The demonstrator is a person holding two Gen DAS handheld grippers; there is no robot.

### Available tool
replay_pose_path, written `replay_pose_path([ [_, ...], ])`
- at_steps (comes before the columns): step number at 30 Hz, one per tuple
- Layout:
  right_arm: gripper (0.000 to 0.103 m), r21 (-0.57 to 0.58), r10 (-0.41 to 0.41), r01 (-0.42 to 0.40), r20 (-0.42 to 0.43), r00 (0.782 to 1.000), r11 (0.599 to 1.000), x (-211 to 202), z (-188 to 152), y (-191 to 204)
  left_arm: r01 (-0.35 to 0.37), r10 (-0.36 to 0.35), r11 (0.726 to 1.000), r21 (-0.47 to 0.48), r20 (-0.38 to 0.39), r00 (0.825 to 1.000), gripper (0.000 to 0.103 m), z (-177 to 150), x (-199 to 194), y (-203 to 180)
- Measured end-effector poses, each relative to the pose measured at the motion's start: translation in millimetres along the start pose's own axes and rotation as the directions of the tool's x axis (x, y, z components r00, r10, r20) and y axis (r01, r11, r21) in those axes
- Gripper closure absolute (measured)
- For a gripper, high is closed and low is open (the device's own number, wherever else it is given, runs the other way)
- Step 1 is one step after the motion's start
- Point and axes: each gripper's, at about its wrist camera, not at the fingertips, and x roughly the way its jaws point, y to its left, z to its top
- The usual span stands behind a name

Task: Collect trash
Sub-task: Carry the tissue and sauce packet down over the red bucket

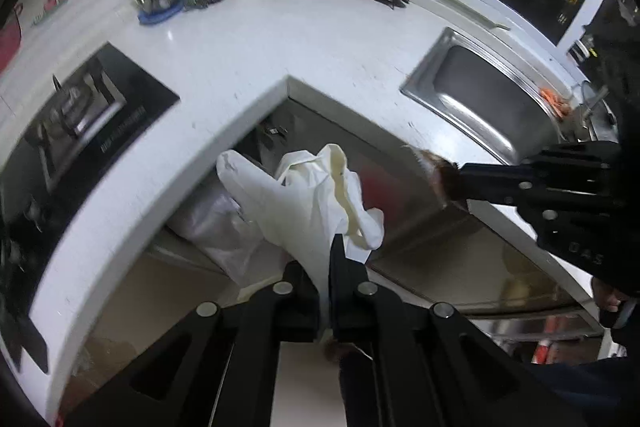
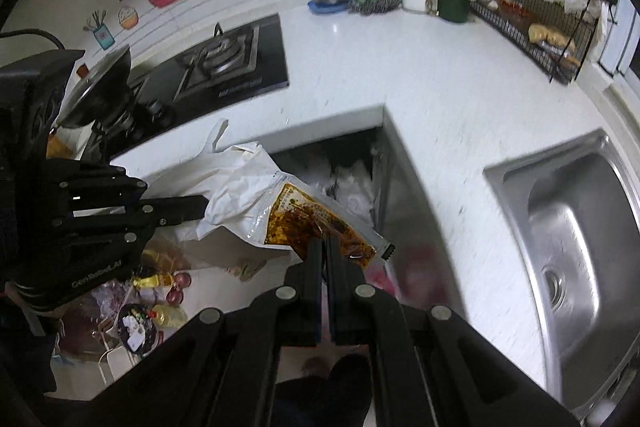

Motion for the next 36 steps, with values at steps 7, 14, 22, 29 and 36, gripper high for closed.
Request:
replay_pose_path([
  [7, 0.101, 0.023, 0.010, -0.009, -0.072, 0.997, 1.000, 23, -31, 8, -0.011, 0.009, 1.000, -0.024, -0.080, 0.997, 0.100, -34, 27, -2],
  [14, 0.101, 0.059, 0.028, -0.021, -0.129, 0.991, 0.998, 53, -59, 0, -0.011, 0.009, 1.000, -0.014, -0.142, 0.990, 0.100, -53, 82, -7],
  [22, 0.101, 0.081, 0.026, -0.012, -0.184, 0.983, 0.997, 132, -96, -15, 0.007, -0.006, 1.000, 0.005, -0.203, 0.979, 0.100, -77, 170, -11],
  [29, 0.101, 0.080, 0.006, 0.010, -0.200, 0.980, 0.997, 205, -132, -35, 0.025, -0.026, 1.000, -0.004, -0.236, 0.971, 0.100, -110, 264, -1],
  [36, 0.101, 0.119, 0.010, 0.015, -0.205, 0.979, 0.993, 281, -162, -65, 0.042, -0.040, 0.999, 0.004, -0.266, 0.963, 0.100, -132, 355, 7],
])
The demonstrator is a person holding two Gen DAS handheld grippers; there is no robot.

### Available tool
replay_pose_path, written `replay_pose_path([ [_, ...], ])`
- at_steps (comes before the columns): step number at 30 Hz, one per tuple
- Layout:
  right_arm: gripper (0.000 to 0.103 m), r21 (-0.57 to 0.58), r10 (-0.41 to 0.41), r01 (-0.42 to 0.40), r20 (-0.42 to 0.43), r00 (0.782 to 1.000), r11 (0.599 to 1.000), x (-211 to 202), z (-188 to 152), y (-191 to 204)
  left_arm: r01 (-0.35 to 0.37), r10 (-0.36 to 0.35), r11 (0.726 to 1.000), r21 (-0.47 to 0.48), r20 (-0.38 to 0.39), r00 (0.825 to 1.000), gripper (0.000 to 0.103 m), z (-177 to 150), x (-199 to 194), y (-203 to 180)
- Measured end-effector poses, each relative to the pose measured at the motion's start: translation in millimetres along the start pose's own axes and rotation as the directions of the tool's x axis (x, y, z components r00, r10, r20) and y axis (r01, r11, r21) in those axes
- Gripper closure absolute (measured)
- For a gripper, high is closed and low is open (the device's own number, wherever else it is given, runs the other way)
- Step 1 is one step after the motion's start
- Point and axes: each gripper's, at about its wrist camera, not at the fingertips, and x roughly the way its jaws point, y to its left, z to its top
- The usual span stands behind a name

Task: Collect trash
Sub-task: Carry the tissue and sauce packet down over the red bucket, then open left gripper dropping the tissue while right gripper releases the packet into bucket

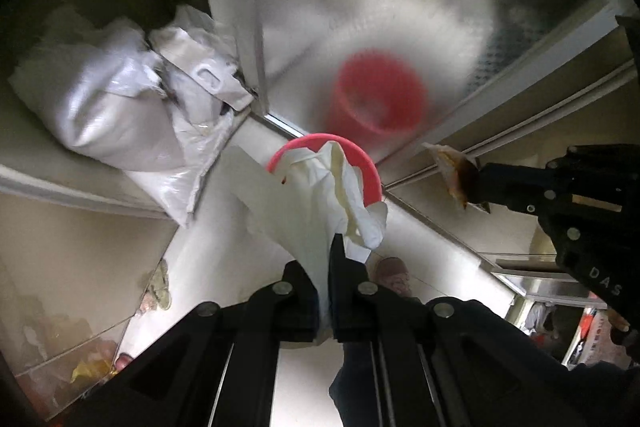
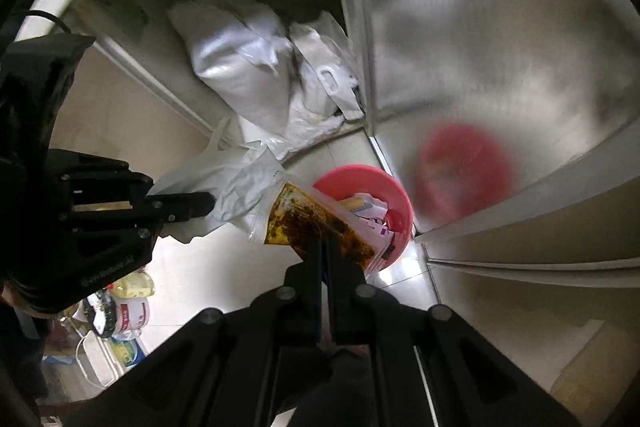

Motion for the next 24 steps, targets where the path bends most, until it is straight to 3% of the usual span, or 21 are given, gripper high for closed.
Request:
replay_pose_path([
  [11, 0.101, 0.027, -0.030, 0.030, -0.004, 1.000, 0.999, 68, -9, -33, 0.047, -0.046, 0.998, 0.044, -0.037, 0.998, 0.098, 12, 88, 1],
  [12, 0.101, 0.026, -0.033, 0.033, -0.006, 0.999, 0.999, 72, -10, -35, 0.052, -0.050, 0.998, 0.044, -0.037, 0.998, 0.097, 14, 93, -1],
  [16, 0.101, 0.025, -0.038, 0.039, -0.028, 0.999, 0.999, 89, -14, -41, 0.058, -0.057, 0.997, 0.041, -0.037, 0.998, 0.063, 14, 103, -1],
  [24, 0.101, 0.039, -0.034, 0.036, -0.046, 0.998, 0.999, 92, -12, -40, 0.035, -0.035, 0.999, -0.005, -0.070, 0.997, 0.062, 9, 100, 5],
])
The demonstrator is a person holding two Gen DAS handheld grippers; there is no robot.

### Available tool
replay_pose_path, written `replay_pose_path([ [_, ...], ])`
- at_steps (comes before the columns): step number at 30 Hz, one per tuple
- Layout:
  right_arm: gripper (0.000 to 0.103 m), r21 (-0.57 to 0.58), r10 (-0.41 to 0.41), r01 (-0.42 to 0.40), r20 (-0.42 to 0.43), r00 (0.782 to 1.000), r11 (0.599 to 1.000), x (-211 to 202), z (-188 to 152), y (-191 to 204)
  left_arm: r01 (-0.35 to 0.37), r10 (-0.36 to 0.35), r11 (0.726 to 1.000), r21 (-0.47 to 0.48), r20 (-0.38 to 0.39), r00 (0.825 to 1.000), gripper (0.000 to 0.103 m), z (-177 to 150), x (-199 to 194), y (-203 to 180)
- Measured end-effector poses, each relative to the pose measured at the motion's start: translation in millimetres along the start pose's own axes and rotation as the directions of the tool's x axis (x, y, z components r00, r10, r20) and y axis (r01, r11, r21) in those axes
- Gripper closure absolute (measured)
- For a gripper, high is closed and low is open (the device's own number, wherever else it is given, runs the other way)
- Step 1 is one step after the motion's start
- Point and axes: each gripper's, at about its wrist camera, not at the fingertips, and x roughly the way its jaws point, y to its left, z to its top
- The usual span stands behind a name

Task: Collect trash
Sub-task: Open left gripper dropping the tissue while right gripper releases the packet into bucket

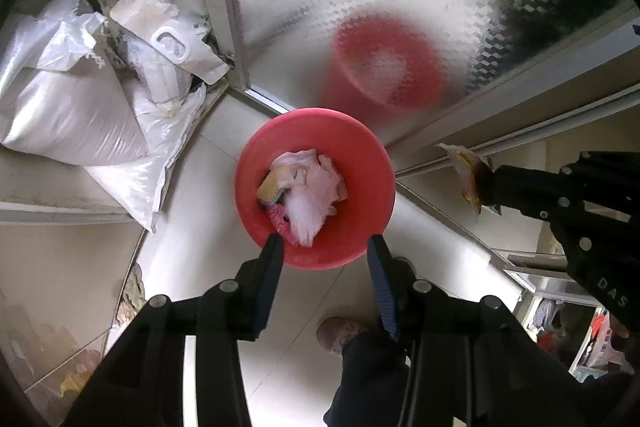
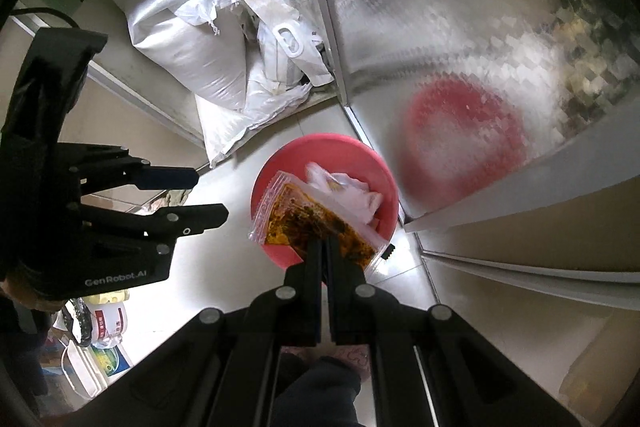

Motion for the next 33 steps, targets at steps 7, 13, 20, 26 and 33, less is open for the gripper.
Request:
replay_pose_path([
  [7, 0.101, -0.027, 0.009, -0.009, -0.008, 1.000, 1.000, 0, 7, 6, -0.004, 0.007, 0.998, -0.056, 0.053, 0.999, 0.041, -10, -22, 16],
  [13, 0.101, -0.077, 0.022, -0.023, -0.018, 1.000, 0.997, 16, 13, 16, -0.080, 0.087, 0.994, -0.078, 0.089, 0.992, 0.017, -22, -23, 32],
  [20, 0.101, -0.125, 0.018, -0.023, -0.042, 0.999, 0.992, 33, 15, 21, -0.109, 0.119, 0.989, -0.101, 0.090, 0.989, 0.005, -33, -17, 46],
  [26, 0.101, -0.165, 0.000, -0.009, -0.054, 0.999, 0.986, 45, 16, 26, -0.124, 0.137, 0.983, -0.134, 0.093, 0.986, 0.000, -41, -15, 55],
  [33, 0.024, -0.178, -0.074, 0.071, -0.013, 0.997, 0.982, 47, 14, 33, -0.159, 0.170, 0.978, -0.138, 0.072, 0.983, 0.000, -46, -24, 57],
])
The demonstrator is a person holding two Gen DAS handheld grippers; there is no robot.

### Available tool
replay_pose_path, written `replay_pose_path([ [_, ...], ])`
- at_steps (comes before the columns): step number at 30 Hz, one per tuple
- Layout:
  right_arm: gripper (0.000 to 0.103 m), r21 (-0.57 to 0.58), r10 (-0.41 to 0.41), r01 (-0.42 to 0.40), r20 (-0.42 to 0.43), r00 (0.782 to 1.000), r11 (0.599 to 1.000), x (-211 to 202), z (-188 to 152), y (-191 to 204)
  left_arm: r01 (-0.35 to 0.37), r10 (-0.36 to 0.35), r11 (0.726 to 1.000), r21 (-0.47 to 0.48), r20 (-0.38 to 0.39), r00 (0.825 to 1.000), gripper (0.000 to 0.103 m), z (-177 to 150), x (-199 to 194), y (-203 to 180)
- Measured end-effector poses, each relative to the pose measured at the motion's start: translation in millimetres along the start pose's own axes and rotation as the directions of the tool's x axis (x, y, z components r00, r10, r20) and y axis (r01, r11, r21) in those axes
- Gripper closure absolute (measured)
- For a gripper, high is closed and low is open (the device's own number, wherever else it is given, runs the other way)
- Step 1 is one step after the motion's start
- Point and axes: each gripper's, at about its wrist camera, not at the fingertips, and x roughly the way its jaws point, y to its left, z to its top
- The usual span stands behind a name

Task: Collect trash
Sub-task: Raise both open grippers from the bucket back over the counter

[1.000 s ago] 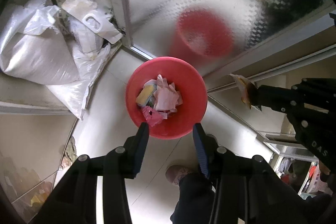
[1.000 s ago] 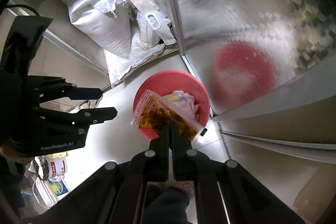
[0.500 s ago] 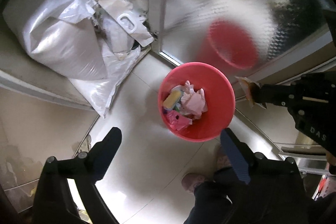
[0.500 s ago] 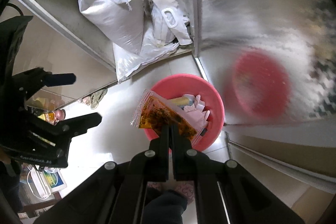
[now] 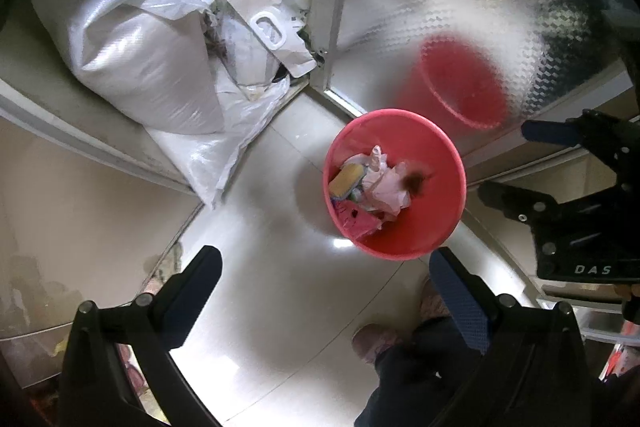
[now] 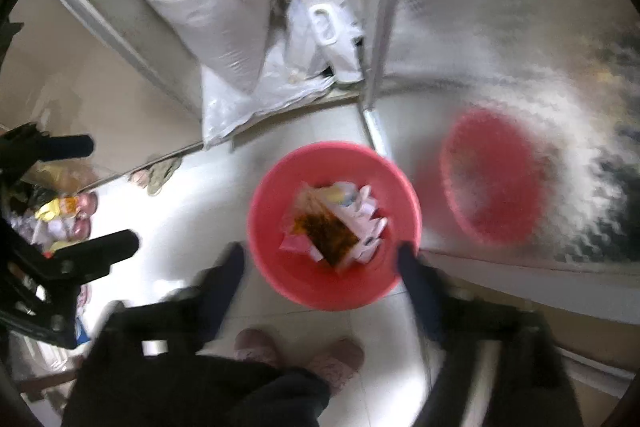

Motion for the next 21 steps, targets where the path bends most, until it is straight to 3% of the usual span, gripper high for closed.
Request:
replay_pose_path([
  [5, 0.024, 0.003, -0.013, 0.013, -0.012, 1.000, 1.000, -21, -1, 5, 0.002, -0.002, 1.000, -0.014, 0.003, 1.000, 0.000, 0, -34, 0],
  [8, 0.016, 0.002, -0.010, 0.010, -0.010, 1.000, 1.000, -48, 2, 10, 0.005, -0.004, 1.000, -0.028, 0.018, 1.000, 0.000, 1, -67, -1],
  [13, 0.002, 0.011, -0.009, 0.009, 0.019, 1.000, 1.000, -116, 11, 17, 0.007, -0.003, 0.998, -0.066, 0.054, 0.999, 0.000, 5, -140, -3],
  [21, 0.001, 0.011, 0.037, -0.038, 0.092, 0.995, 0.999, -248, 23, 36, -0.003, 0.017, 0.995, -0.101, 0.137, 0.990, 0.000, 17, -284, -13],
])
